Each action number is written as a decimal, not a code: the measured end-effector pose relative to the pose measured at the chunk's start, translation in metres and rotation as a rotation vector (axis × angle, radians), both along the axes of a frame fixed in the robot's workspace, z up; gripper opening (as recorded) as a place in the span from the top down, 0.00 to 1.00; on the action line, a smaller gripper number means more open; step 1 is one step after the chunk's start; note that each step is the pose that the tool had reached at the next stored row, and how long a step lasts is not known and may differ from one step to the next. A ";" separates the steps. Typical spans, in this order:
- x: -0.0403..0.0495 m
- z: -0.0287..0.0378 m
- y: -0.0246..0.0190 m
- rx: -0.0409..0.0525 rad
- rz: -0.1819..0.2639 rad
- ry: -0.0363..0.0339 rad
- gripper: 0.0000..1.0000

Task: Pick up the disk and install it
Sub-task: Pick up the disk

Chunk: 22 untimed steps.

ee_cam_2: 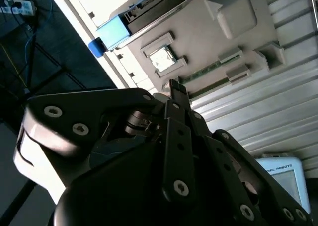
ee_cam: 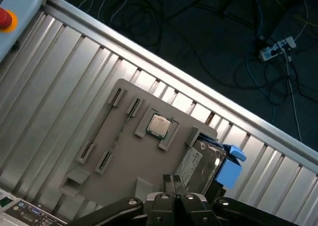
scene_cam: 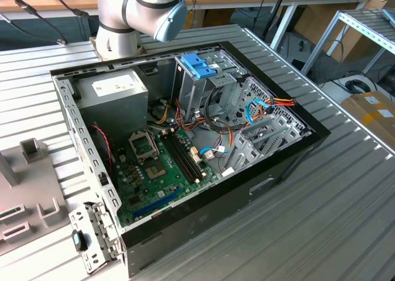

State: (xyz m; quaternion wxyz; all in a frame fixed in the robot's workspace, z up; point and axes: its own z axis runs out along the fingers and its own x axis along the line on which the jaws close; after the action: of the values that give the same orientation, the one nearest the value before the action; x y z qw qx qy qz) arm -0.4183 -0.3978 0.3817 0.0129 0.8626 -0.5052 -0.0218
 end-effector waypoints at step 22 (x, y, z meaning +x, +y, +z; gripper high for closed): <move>0.0000 -0.0121 0.0000 0.0049 -0.441 0.0001 0.89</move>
State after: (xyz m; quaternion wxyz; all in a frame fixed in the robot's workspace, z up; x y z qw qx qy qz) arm -0.4183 -0.3978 0.3696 0.0058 0.7314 -0.6814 -0.0253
